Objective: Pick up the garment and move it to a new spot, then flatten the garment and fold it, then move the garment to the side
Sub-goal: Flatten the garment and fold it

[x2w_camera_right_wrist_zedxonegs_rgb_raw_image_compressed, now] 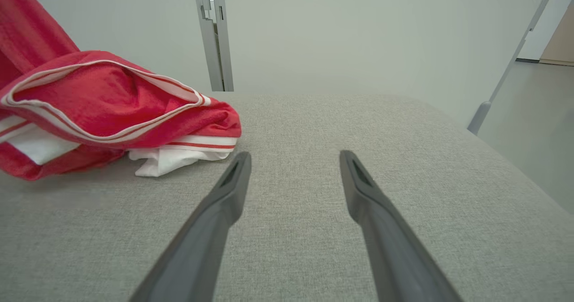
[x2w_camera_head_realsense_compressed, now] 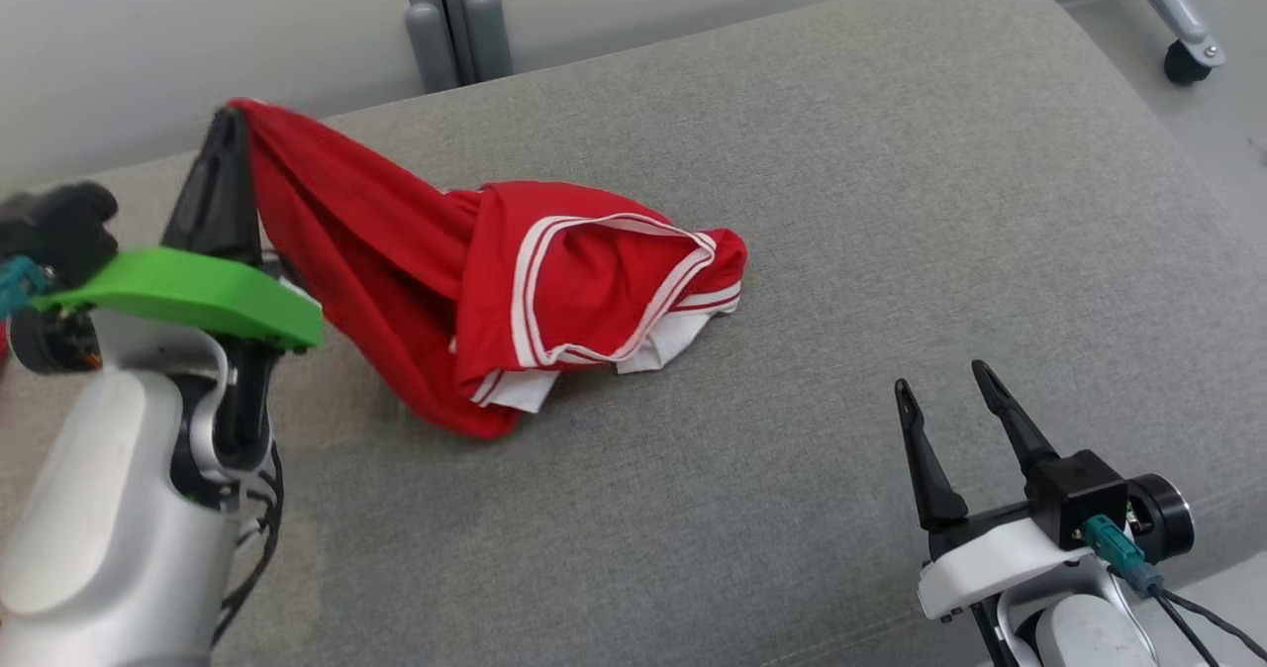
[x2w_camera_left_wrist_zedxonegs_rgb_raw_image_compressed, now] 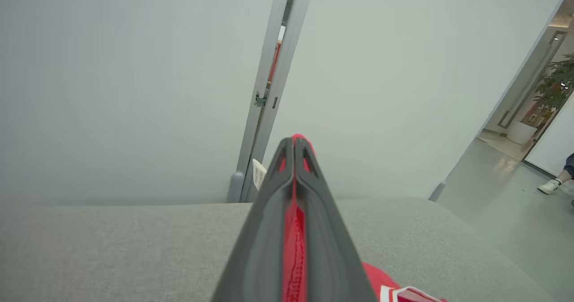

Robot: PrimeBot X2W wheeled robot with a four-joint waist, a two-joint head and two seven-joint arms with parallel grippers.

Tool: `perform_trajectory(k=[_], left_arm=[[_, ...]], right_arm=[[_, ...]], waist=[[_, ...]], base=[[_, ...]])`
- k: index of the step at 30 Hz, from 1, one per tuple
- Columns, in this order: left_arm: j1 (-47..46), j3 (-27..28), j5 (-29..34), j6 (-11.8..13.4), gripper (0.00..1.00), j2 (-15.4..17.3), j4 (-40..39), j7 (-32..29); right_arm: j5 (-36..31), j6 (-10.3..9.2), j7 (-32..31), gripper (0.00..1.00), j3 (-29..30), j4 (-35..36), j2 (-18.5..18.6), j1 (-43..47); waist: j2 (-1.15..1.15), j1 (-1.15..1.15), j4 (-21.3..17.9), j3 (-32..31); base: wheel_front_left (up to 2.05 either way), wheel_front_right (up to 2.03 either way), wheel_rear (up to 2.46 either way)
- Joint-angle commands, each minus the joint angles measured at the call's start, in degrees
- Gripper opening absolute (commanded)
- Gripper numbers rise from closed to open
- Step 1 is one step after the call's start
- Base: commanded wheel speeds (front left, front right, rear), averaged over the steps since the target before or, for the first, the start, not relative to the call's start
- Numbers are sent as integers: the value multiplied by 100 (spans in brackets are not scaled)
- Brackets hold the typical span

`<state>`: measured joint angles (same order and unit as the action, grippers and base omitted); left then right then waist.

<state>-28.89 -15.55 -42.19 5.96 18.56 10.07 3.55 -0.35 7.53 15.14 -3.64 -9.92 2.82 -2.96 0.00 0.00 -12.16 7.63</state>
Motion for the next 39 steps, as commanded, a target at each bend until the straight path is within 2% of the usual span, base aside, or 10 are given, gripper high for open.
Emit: perform_trajectory(k=[1,8,12,16,19,24,27,32,35,39], left_arm=[[-271,-7,99,-40,0,69,1,-30],[-1194,-67,207,-115,0,87,-22,-165],[-1546,-130,200,-165,0,-24,12,-169],[-1750,-112,80,-277,0,-123,-33,-62],[-1719,-64,-98,-460,0,-210,-104,12],[-866,-253,-522,-918,0,5,-514,-302],[-12,-356,-1088,-1124,0,126,-1048,-600],[1758,-618,-1856,-1259,0,721,-2019,-1200],[2558,-798,-1961,-1275,0,1074,-2256,-1404],[3241,-1236,-1519,-1299,0,1449,-2119,-1544]], right_arm=[[12,-8,1,100,0,-19,12,-39],[28,-8,1,100,72,-26,10,51],[64,-8,1,100,93,-20,11,102],[81,-8,1,100,131,-21,12,134],[72,-8,1,100,163,-10,10,159],[55,-8,1,100,312,30,10,311],[33,-8,1,100,391,45,10,411],[-41,-8,1,100,495,69,10,550],[-78,-8,1,100,542,102,12,580],[-90,-8,1,100,505,123,12,484]], waist=[[0,0,-144,-11],[0,0,-511,-88],[0,0,-670,-131],[0,0,-759,-175],[0,0,-774,-204],[0,0,-657,-266],[0,0,-515,-314],[0,0,-119,-334],[0,0,145,-322],[0,0,447,-284]], base=[[0,0,0],[0,0,0],[0,0,0],[0,0,0],[0,0,0],[0,0,0],[0,0,0],[0,0,0],[0,0,0],[0,0,0]])
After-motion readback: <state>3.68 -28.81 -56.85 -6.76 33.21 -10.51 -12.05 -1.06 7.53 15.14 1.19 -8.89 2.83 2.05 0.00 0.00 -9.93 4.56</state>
